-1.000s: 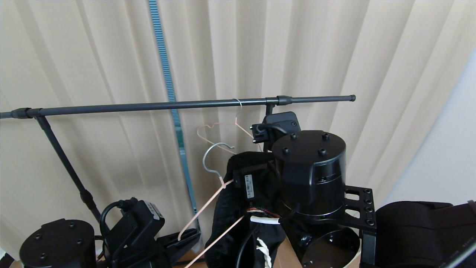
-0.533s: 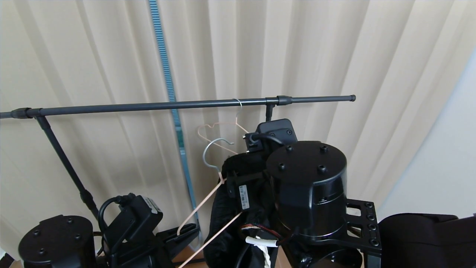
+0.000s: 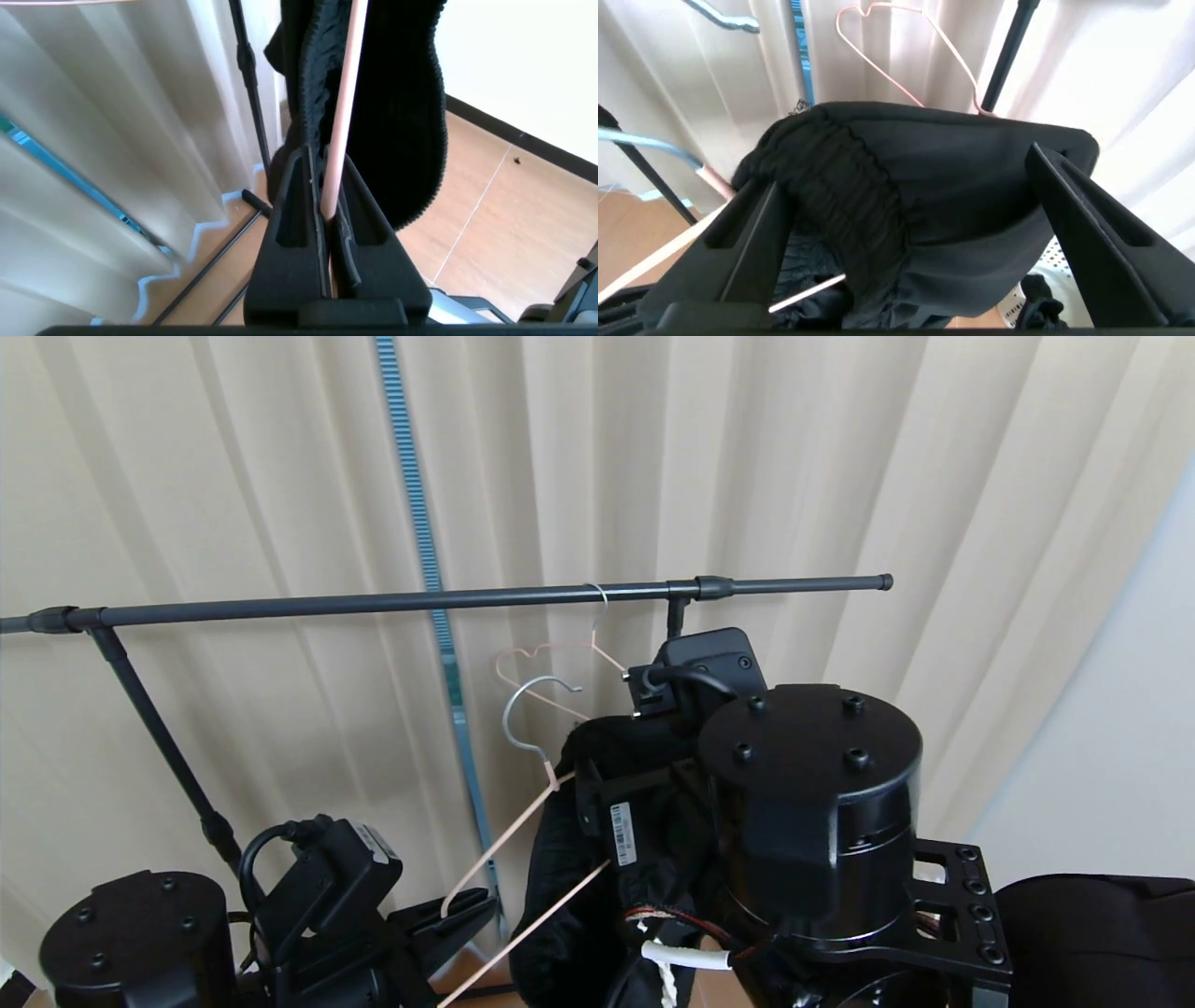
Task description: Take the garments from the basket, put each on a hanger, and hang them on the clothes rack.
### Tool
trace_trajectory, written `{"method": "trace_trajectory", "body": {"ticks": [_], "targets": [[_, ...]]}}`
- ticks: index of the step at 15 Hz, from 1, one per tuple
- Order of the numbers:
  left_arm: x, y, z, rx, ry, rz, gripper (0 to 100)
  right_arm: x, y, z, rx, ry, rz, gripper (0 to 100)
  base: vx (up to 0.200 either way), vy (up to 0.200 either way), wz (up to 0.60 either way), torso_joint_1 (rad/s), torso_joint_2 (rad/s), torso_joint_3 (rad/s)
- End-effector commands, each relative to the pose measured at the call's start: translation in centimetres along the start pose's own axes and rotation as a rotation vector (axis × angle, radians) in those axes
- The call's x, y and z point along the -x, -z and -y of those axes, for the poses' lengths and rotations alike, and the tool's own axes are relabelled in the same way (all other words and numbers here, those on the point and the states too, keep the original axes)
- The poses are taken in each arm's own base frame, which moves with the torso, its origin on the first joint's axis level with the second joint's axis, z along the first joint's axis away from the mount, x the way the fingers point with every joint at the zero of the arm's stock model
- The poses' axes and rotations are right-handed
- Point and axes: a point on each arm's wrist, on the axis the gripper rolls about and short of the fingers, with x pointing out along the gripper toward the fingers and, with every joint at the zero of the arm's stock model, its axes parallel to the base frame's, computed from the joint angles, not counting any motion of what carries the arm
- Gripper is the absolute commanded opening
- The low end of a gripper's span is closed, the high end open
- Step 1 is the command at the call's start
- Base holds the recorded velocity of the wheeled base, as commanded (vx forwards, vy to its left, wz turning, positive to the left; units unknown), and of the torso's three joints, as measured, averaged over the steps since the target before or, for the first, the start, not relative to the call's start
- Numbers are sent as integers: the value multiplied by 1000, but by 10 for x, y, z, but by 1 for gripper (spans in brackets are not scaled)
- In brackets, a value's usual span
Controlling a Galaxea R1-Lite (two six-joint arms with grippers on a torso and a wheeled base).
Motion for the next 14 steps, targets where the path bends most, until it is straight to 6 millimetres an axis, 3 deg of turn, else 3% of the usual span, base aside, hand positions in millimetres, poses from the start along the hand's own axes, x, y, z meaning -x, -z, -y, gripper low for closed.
{"method": "trace_trajectory", "body": {"ticks": [1, 9, 14], "targets": [[0, 0, -1, 2, -6, 1, 0, 1, -1, 2, -3, 1, 3, 100, 0, 0, 0, 0, 0, 0], [-3, 1, -6, 9, -28, 9, 0, 9, 1, -3, 7, -32, -2, 100, 0, 0, 0, 0, 0, 0], [-1, 4, -5, 8, -21, -6, 0, 25, -4, 18, 61, -164, -17, 100, 0, 0, 0, 0, 0, 0]]}}
